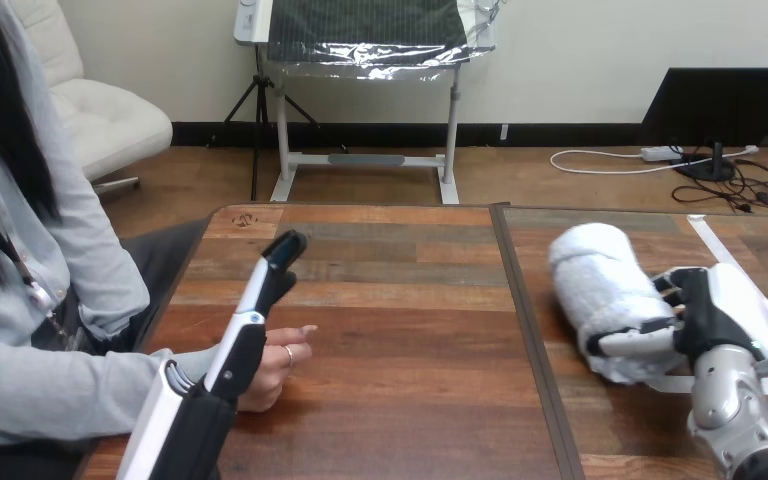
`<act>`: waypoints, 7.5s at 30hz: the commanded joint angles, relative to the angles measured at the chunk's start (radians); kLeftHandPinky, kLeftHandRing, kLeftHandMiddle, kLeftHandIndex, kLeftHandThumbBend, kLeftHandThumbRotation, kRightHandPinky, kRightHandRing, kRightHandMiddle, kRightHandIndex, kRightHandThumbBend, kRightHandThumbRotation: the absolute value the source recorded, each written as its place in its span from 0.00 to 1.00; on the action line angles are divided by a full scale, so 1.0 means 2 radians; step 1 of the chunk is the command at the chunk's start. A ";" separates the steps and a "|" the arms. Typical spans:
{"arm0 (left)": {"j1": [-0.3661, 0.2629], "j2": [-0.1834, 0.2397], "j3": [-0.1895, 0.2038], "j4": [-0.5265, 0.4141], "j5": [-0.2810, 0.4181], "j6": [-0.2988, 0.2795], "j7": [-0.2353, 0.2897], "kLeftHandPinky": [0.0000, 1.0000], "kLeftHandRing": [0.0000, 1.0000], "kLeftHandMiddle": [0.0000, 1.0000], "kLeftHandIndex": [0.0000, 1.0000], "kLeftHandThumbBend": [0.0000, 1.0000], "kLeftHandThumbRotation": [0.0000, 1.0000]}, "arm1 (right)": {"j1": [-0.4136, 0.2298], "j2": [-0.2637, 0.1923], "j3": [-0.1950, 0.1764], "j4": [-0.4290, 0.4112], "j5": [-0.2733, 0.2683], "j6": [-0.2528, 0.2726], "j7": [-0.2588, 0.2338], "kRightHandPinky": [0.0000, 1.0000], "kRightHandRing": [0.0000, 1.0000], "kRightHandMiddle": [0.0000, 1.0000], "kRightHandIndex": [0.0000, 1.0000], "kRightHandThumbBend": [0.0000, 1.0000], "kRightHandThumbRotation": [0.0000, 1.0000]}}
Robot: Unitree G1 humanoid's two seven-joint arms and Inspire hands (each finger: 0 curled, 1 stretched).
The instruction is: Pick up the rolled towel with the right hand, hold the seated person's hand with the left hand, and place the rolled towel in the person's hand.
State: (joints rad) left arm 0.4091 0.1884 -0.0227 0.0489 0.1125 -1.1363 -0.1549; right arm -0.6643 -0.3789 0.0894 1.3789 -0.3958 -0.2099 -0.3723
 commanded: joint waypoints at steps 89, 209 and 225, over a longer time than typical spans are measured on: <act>-0.073 0.168 0.113 -0.086 0.218 0.259 0.039 0.81 0.86 0.89 0.90 1.00 0.30 | 0.021 0.079 -0.020 -0.042 0.036 -0.342 -0.078 0.31 0.36 0.44 0.47 0.83 0.00; -0.427 0.266 -0.124 0.426 0.272 0.246 0.054 0.59 0.64 0.68 0.70 1.00 0.13 | 0.079 0.107 -0.076 -0.098 0.145 -0.477 0.090 0.30 0.36 0.46 0.47 0.74 0.00; -0.428 0.258 -0.130 0.444 0.272 0.224 0.078 0.48 0.51 0.55 0.55 0.93 0.01 | 0.087 0.109 -0.081 -0.106 0.146 -0.476 0.104 0.30 0.36 0.46 0.47 0.75 0.00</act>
State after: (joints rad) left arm -0.4028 0.7275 -0.2610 0.9014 0.6587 -0.6793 -0.0275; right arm -0.4454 -0.1571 -0.0534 1.2366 -0.1166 -1.1233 -0.1612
